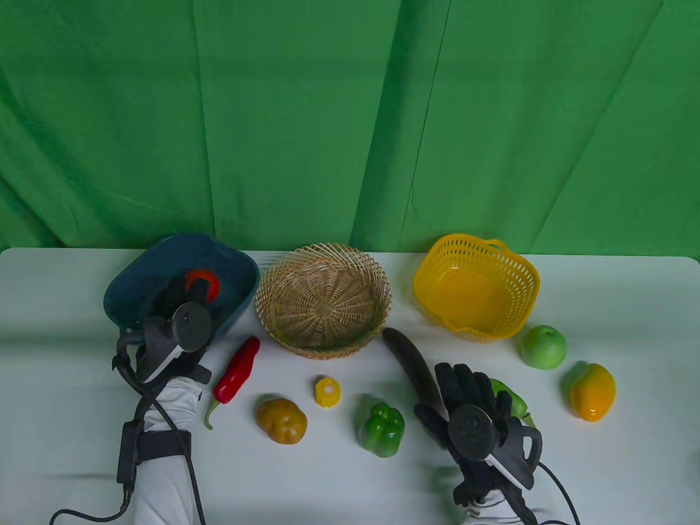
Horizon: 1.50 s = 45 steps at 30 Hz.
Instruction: Place 10 objects into 3 containers, with green background
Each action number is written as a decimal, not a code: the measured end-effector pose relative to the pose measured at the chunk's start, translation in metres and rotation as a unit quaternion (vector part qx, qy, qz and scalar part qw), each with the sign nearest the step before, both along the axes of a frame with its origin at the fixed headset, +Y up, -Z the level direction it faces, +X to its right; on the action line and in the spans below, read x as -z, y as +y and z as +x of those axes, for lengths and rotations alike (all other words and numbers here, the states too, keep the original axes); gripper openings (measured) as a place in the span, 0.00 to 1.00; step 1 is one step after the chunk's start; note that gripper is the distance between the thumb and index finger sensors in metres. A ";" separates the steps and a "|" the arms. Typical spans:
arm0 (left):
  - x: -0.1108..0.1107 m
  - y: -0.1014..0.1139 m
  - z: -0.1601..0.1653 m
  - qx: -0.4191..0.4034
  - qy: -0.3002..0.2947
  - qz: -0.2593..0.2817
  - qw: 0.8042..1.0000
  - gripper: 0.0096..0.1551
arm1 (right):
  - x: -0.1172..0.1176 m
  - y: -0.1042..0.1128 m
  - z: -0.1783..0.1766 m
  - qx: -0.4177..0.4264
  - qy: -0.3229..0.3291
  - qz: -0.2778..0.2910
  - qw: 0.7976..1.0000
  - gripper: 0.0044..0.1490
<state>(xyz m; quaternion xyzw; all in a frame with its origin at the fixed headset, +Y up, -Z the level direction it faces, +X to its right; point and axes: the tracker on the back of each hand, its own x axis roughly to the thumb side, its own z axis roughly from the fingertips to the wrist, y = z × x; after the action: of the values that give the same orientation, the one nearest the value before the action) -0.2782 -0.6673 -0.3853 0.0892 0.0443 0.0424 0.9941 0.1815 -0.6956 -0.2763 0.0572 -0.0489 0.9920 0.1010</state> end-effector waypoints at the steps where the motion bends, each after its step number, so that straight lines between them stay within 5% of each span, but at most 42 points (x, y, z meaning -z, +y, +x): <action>1: -0.004 0.002 0.001 0.000 -0.008 0.007 1.000 0.42 | 0.000 0.000 0.000 0.001 0.002 0.001 1.000 0.53; 12: -0.043 0.004 0.009 -0.040 -0.081 0.050 0.995 0.41 | -0.001 -0.001 -0.004 0.002 0.012 0.001 1.000 0.53; 22: -0.065 -0.028 0.015 -0.053 -0.119 0.018 0.991 0.40 | -0.002 -0.002 -0.009 -0.003 0.019 -0.002 1.000 0.53; 45: -0.041 -0.113 0.030 0.039 -0.065 -0.135 0.988 0.43 | -0.002 -0.003 -0.012 -0.012 0.019 -0.012 1.000 0.53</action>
<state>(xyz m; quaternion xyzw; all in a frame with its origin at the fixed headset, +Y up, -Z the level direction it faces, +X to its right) -0.2477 -0.7802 -0.3442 -0.0468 -0.0191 0.0034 0.9987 0.1692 -0.6988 -0.2746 0.0751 -0.0342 0.9925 0.0903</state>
